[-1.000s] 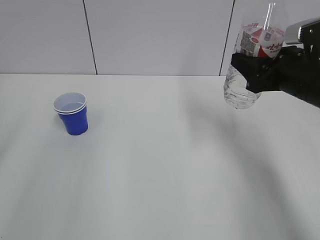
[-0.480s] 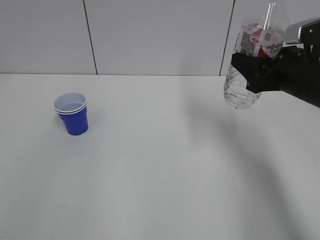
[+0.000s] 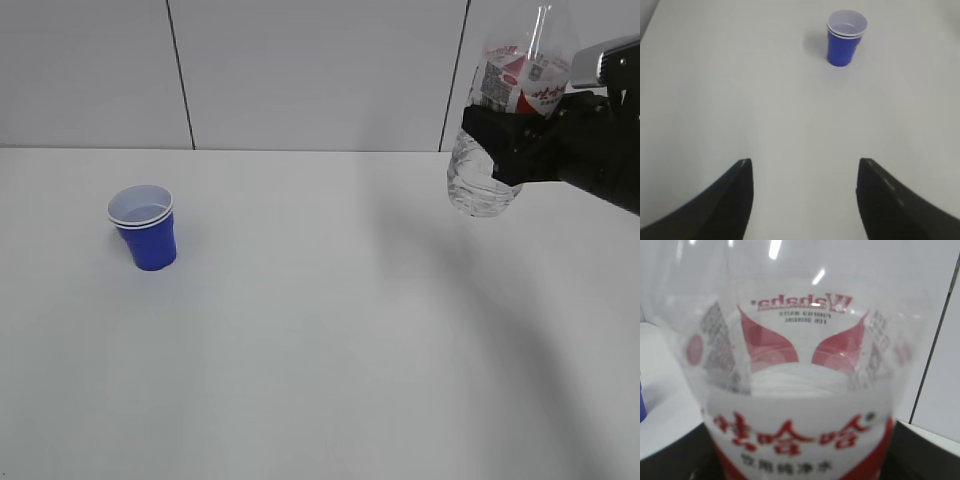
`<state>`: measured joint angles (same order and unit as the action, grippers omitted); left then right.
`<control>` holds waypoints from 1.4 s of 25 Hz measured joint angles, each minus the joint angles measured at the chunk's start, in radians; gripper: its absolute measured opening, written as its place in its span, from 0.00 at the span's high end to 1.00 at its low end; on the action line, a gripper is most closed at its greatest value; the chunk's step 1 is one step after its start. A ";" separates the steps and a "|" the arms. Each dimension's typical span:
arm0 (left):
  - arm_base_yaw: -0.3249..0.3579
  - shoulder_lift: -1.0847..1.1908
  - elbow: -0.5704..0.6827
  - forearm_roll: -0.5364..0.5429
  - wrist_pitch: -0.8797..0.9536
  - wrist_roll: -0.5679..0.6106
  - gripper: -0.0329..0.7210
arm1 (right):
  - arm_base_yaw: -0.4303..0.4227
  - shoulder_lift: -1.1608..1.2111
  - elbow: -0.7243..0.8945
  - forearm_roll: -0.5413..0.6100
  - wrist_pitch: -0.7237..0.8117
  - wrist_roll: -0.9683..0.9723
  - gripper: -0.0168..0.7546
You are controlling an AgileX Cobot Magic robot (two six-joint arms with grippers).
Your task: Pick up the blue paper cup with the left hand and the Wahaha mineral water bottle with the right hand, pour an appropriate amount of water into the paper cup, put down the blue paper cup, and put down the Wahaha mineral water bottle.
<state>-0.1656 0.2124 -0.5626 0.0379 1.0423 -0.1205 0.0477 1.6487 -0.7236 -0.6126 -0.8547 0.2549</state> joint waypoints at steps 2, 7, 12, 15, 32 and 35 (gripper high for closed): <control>0.000 -0.036 0.000 -0.027 0.034 0.028 0.31 | 0.000 0.000 0.000 0.000 0.000 0.000 0.42; 0.000 -0.114 0.000 -0.048 0.096 0.079 0.31 | 0.000 0.000 0.000 0.000 -0.002 0.000 0.42; 0.000 -0.156 0.004 -0.052 0.109 0.083 0.31 | 0.000 0.000 0.000 0.000 -0.002 0.001 0.42; 0.000 -0.165 0.004 -0.052 0.109 0.083 0.31 | 0.000 0.000 0.000 0.000 -0.004 0.001 0.42; 0.000 -0.171 0.034 -0.054 0.070 0.087 0.35 | 0.000 0.202 -0.115 0.059 -0.017 0.002 0.42; 0.000 -0.171 0.034 -0.054 0.068 0.087 0.35 | 0.000 0.275 -0.179 0.056 -0.017 0.002 0.42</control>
<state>-0.1656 0.0411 -0.5289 -0.0158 1.1107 -0.0331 0.0477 1.9238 -0.9024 -0.5565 -0.8717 0.2573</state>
